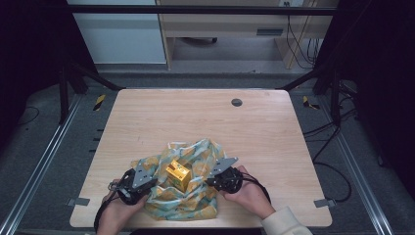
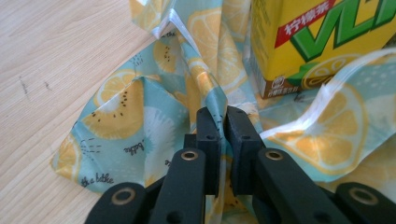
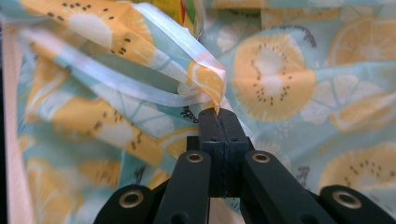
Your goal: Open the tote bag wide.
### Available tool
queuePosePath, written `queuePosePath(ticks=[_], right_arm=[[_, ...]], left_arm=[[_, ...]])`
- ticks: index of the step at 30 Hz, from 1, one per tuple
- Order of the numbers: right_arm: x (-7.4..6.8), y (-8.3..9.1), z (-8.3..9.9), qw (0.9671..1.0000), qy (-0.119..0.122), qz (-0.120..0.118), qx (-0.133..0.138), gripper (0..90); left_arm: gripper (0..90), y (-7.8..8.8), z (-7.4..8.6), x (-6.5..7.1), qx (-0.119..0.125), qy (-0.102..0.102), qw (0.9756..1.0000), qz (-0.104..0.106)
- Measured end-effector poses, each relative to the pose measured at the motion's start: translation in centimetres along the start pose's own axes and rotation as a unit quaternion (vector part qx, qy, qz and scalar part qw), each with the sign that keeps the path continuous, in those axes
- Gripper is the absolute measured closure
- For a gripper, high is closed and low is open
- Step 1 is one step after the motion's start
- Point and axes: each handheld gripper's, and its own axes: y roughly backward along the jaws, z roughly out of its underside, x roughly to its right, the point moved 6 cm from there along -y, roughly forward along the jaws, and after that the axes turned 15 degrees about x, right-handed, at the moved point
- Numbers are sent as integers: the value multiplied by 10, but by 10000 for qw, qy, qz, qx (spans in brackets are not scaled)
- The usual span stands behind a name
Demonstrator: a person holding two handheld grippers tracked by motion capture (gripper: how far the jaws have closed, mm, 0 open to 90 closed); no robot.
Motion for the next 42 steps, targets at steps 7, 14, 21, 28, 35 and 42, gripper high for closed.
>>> queuePosePath(ticks=[7,14,21,28,35,42], right_arm=[[4,20,16,9996,-95,18,-249,900],[3,27,28,9982,-102,136,-579,900],[8,34,34,9977,-282,194,-593,900],[12,38,35,9974,-339,288,-565,900],[12,43,36,9975,-344,327,-519,900],[15,46,34,9980,-347,368,-389,900]], left_arm=[[868,-2,9,0,-379,-309,9988,-54],[878,0,15,-8,-493,-216,9984,-157],[883,0,20,-12,-590,-101,9981,-175],[887,0,21,-15,-582,-22,9981,-206],[891,2,21,-16,-602,-8,9979,-236],[891,3,21,-17,-535,50,9983,-216]])
